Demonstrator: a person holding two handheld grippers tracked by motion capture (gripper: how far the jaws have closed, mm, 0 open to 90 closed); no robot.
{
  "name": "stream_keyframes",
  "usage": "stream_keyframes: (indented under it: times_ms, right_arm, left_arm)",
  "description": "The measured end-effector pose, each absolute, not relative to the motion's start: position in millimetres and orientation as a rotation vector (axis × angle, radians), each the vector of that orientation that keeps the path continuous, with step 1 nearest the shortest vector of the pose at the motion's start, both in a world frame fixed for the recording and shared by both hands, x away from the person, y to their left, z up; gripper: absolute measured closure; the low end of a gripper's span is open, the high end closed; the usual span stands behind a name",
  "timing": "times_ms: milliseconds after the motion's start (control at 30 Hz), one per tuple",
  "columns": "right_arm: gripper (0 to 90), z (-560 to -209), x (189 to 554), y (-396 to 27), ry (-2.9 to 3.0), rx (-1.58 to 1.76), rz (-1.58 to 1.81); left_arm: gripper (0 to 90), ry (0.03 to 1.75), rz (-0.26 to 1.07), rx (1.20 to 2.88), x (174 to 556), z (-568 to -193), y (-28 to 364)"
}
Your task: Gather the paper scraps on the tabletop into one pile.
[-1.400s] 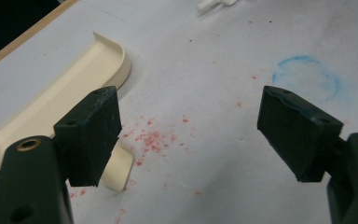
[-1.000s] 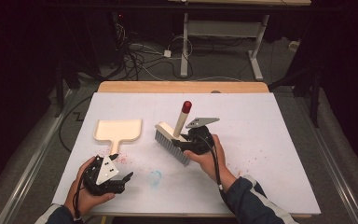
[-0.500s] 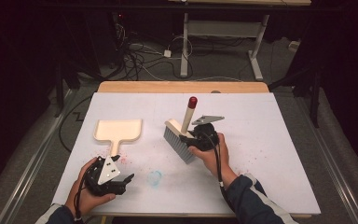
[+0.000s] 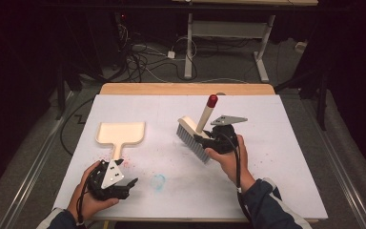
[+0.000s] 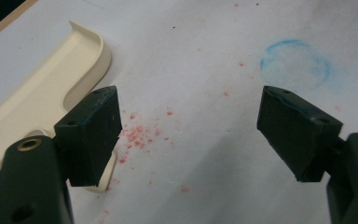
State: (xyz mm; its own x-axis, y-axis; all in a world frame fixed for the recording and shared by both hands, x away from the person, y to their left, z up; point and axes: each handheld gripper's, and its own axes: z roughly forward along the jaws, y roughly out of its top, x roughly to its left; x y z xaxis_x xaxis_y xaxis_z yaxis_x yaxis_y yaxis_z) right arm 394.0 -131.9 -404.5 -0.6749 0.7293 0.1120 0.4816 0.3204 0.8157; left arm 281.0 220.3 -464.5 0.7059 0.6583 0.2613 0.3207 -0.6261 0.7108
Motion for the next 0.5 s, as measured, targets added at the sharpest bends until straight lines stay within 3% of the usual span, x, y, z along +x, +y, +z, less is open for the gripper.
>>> stream_keyframes:
  times_ms: [200,500]
  right_arm:
    - [67.8,-400,385,-112,2.322,1.043,1.385]
    - [67.8,-432,389,-77,2.416,1.086,1.334]
  left_arm:
    - [21.5,0.75,0.675,2.265,282,-465,221]
    - [21.5,0.726,0.672,2.282,281,-465,222]
